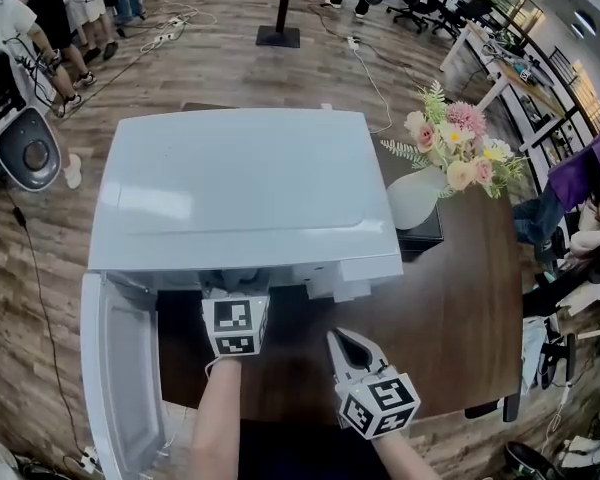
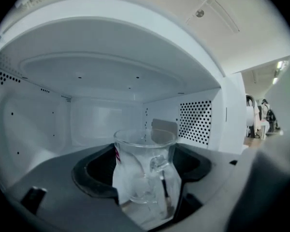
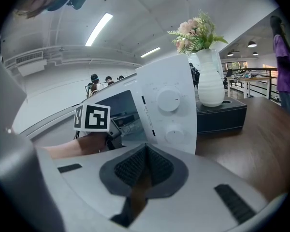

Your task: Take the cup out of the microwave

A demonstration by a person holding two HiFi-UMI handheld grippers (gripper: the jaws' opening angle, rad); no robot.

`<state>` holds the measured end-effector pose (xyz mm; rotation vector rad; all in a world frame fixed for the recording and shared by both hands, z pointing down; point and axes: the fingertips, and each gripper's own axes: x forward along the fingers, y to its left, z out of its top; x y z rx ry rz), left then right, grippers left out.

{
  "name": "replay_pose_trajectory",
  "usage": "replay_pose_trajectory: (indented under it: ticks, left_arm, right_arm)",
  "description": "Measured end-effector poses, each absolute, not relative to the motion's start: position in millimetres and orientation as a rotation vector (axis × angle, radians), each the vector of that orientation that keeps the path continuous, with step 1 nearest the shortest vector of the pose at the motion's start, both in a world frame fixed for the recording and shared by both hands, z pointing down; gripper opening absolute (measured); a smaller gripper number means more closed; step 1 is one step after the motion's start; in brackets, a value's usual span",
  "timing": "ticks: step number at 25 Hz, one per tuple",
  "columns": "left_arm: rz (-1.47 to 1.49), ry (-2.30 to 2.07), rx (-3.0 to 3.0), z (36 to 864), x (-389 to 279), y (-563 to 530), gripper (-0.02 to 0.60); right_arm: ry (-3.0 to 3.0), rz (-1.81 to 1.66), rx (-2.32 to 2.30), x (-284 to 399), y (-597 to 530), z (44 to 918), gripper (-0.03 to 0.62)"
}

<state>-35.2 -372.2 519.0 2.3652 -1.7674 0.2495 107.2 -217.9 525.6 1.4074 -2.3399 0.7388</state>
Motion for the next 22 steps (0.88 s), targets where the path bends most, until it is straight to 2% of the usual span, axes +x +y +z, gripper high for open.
replay_pose_trajectory:
  ticks: [22]
  left_arm:
    - [0.226,-1.757,2.372,490,-29,-299,0.362]
  right_arm:
    - [-2.386,0.728,1.448,123,-192,509,-0.006]
